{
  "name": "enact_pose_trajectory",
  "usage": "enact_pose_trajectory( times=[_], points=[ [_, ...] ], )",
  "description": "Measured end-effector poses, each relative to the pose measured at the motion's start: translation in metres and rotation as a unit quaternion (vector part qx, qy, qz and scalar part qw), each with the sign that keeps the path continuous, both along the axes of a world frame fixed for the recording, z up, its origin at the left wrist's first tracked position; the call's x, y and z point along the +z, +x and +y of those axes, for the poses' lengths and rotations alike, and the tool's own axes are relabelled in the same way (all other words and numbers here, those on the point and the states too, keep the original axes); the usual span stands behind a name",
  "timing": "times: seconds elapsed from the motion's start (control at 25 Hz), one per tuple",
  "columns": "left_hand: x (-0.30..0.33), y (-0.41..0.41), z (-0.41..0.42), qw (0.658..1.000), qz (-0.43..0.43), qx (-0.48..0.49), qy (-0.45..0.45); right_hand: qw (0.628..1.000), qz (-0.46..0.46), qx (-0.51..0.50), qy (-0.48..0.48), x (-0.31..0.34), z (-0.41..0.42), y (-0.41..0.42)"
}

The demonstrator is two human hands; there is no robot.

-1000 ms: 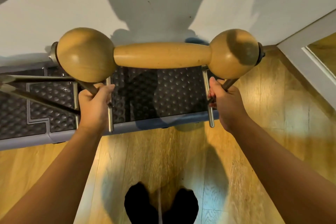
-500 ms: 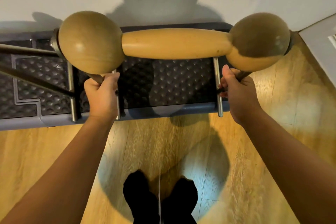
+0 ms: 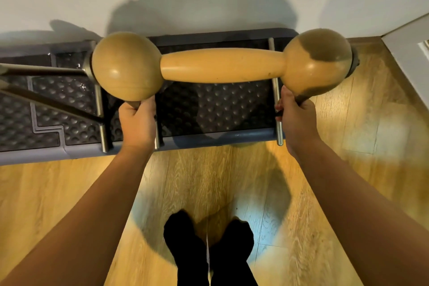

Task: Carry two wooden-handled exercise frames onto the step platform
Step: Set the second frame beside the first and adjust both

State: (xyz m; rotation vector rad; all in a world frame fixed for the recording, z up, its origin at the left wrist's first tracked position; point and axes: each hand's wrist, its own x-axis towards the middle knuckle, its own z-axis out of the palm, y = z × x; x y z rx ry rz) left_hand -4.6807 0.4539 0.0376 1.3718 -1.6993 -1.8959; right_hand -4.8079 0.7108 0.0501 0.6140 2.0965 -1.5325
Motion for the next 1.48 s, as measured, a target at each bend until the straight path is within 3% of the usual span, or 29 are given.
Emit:
enact_pose_trajectory(
  times=[0.36, 0.48, 0.56, 0.64, 0.88, 0.96, 1.08, 1.24, 1.36, 1.48],
  points=[
    [0.013, 0.009, -0.006, 0.985, -0.144, -0.090, -0.036, 0.995, -0.065, -0.074, 0.022, 0.020, -0.016, 0.030],
    [0.028, 0.029, 0.001, 0.976, -0.165, -0.138, -0.040, 0.981, -0.146, -0.115, 0.057, 0.039, -0.022, 0.043],
    [0.048, 0.045, 0.014, 0.973, -0.178, -0.148, -0.008, 0.961, -0.220, -0.167, 0.024, 0.056, -0.027, 0.052],
    [0.085, 0.063, 0.032, 0.965, -0.211, -0.157, 0.018, 0.960, -0.241, -0.140, 0.018, 0.084, -0.031, 0.065],
    [0.233, 0.095, 0.043, 0.970, -0.157, -0.178, 0.051, 0.985, -0.147, 0.081, -0.046, 0.224, -0.061, 0.075],
    [0.291, 0.091, 0.018, 0.979, -0.102, -0.174, 0.002, 0.978, -0.055, 0.199, -0.033, 0.280, -0.069, 0.064],
    [0.375, 0.084, -0.021, 0.973, -0.031, -0.210, -0.090, 0.937, 0.114, 0.327, 0.039, 0.361, -0.080, 0.045],
    [0.467, 0.078, -0.047, 0.928, -0.023, -0.277, -0.247, 0.847, 0.293, 0.434, 0.093, 0.445, -0.085, 0.036],
    [0.511, 0.083, -0.060, 0.861, -0.075, -0.350, -0.362, 0.794, 0.334, 0.488, 0.143, 0.484, -0.085, 0.034],
    [0.522, 0.090, -0.090, 0.821, -0.112, -0.384, -0.407, 0.781, 0.337, 0.500, 0.164, 0.489, -0.090, 0.031]
  ],
)
